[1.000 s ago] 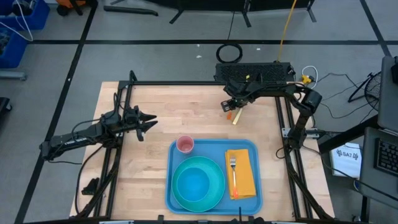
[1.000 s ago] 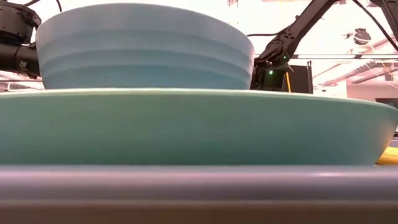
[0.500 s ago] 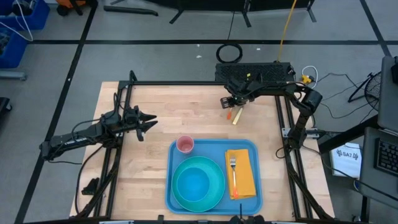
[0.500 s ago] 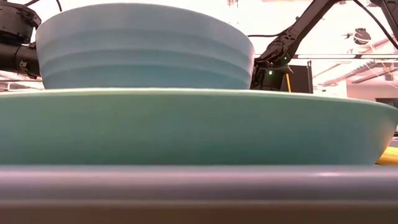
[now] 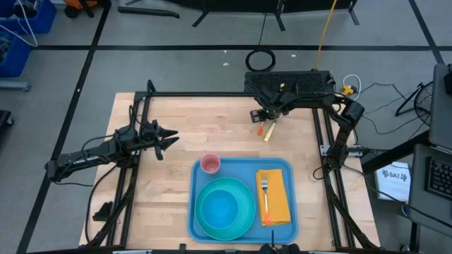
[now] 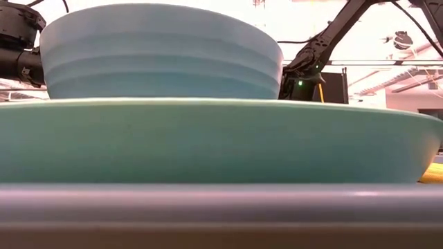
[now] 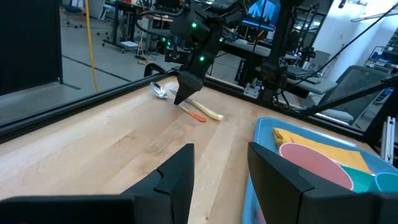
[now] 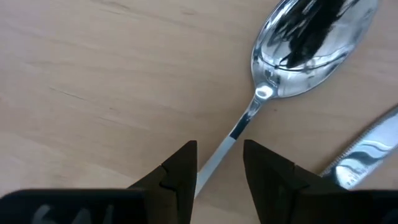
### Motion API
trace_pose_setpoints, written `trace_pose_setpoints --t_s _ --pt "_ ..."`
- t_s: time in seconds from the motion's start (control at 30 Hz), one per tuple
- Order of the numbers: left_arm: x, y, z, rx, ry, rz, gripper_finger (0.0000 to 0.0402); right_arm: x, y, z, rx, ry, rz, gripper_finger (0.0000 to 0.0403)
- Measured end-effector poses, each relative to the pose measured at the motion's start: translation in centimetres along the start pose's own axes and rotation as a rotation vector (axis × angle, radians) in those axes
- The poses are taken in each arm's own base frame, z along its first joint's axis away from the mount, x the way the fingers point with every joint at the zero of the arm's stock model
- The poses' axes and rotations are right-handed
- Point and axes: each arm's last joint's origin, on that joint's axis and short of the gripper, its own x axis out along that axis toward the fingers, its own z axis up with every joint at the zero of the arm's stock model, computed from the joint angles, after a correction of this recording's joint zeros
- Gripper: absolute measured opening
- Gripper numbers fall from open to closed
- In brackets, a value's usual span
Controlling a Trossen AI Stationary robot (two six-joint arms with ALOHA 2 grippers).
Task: Set up tray
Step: Put the orange spoon on the yellow napkin
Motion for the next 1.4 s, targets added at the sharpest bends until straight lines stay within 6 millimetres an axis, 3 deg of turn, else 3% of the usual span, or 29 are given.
trace_pose_setpoints --t_s 0.27,0.47,0.67,0.8,0.97,1.07,1.2,1.3,1.4 --pt "0.0 0.0 0.0 0.000 0.000 0.000 0.0152 1.4 0.0 -0.3 -0.013 0.041 -0.021 0.0080" --pt "0.0 0.0 0.0 0.000 0.000 0.000 0.0152 1.2 0.3 -0.5 -0.065 0.042 -0.006 0.0016" --pt "0.0 0.0 0.0 0.000 0.000 0.000 0.0152 0.4 1.2 -0.9 -0.133 0.004 0.025 0.0005" --pt "0.0 0.0 0.0 0.000 0.000 -0.001 0.0152 -1.4 2.5 -1.2 -0.188 -0.015 0.150 0.0003" --pt "0.0 0.0 0.0 0.000 0.001 0.000 0.0152 -5.9 4.7 -2.3 -0.288 -0.103 0.325 0.0002" --pt "0.0 0.0 0.0 0.000 0.001 0.001 0.0152 -9.2 5.9 -4.6 -0.356 -0.098 0.463 0.0002" --pt "0.0 0.0 0.0 0.000 0.001 0.000 0.0152 -12.9 6.3 -10.0 -0.377 -0.026 0.608 0.0001" --pt "0.0 0.0 0.0 0.000 0.000 0.000 0.0152 -15.0 5.5 -14.8 -0.321 0.072 0.694 0.0001" --pt "0.0 0.0 0.0 0.000 0.000 0.000 0.0152 -15.6 3.8 -19.7 -0.190 0.185 0.706 0.0001"
